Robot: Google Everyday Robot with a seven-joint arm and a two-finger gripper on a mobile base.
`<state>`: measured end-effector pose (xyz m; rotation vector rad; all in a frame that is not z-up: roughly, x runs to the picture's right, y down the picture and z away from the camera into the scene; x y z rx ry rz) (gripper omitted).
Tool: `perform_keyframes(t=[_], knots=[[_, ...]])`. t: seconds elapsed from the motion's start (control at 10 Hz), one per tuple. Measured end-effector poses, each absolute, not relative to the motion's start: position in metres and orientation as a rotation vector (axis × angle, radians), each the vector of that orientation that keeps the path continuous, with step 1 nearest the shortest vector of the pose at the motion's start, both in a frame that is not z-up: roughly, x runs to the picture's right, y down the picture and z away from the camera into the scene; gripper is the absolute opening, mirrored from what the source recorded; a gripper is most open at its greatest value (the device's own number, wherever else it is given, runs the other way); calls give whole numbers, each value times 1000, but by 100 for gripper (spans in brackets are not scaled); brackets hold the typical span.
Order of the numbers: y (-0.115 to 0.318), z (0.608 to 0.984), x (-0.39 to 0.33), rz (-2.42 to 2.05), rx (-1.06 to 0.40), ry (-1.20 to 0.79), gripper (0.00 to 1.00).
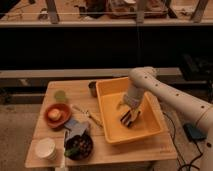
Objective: Place eraser in table surface
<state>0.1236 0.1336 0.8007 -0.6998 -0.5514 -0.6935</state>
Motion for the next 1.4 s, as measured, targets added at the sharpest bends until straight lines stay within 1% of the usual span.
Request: perform_keyframes(t=[0.6,1.4], knots=[[143,817,149,-718,-691,-506,65],[153,847,163,-741,-707,-500,65]])
